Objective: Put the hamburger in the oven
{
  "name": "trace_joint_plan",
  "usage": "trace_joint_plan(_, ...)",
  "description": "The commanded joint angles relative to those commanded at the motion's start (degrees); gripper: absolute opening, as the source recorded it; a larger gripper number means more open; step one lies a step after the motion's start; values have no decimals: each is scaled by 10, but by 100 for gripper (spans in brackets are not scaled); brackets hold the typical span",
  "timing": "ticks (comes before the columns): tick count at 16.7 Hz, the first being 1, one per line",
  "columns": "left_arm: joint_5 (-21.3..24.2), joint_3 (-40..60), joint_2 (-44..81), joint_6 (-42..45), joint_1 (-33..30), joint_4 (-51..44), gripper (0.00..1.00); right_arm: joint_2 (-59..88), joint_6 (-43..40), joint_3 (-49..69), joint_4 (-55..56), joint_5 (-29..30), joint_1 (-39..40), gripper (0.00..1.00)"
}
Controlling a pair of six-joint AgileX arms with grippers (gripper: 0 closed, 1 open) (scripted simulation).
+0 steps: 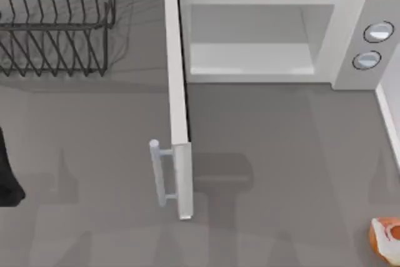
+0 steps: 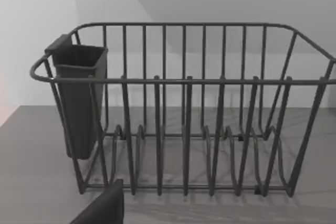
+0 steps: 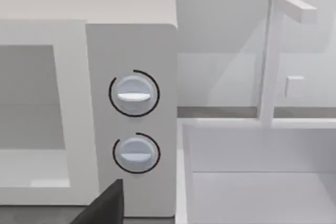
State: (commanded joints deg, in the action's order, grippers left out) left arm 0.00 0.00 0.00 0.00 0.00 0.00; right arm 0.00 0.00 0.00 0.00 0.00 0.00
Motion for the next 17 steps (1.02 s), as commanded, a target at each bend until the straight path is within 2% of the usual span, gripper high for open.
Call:
trace_joint_plan(3, 0, 0, 0, 0, 0, 0, 100, 7, 2, 5, -7, 0, 2, 100)
trace_joint_plan(7, 0, 0, 0, 0, 0, 0, 100, 93, 20, 66, -79, -1, 27, 100)
trace_joint_plan(17, 0, 0, 0, 0, 0, 0, 100, 577, 109, 321, -410, -4, 131, 100)
